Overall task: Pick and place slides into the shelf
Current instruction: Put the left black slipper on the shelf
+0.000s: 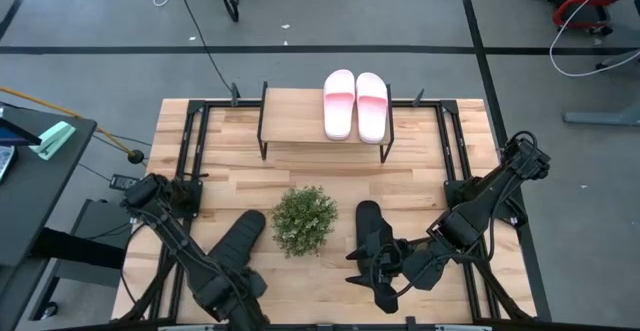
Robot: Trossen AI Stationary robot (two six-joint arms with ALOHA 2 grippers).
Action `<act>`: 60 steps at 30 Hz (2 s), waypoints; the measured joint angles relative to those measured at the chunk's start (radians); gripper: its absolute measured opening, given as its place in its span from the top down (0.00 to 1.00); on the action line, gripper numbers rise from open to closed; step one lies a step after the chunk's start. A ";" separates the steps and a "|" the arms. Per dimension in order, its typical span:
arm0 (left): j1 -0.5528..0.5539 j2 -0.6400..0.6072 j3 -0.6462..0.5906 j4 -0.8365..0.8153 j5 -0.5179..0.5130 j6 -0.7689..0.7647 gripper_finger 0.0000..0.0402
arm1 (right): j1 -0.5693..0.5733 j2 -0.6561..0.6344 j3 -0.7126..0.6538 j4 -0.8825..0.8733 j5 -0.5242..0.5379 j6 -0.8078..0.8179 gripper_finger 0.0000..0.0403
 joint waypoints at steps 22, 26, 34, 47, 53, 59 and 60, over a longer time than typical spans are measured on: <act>0.026 0.000 0.000 -0.301 -0.132 0.080 0.86 | 0.000 0.000 0.000 0.000 -0.004 0.011 0.40; 0.012 0.000 0.000 -0.250 -0.138 0.126 0.84 | 0.000 0.000 0.000 0.000 -0.003 0.002 0.40; 0.035 0.003 0.000 -0.181 -0.110 0.130 0.90 | 0.000 0.000 0.000 0.000 -0.003 0.000 0.40; 0.012 0.398 0.534 -0.281 -0.039 0.382 0.99 | 0.000 0.000 0.000 -0.001 -0.002 -0.008 0.40; 0.024 0.364 0.431 -0.368 -0.150 0.334 0.99 | 0.008 0.000 0.000 -0.003 -0.003 0.015 0.40; 0.025 0.362 0.392 -0.369 -0.175 0.307 0.99 | 0.008 0.000 0.000 -0.002 -0.004 0.019 0.40; 0.025 0.362 0.382 -0.371 -0.176 0.300 0.99 | 0.008 -0.001 0.000 -0.003 -0.003 0.019 0.40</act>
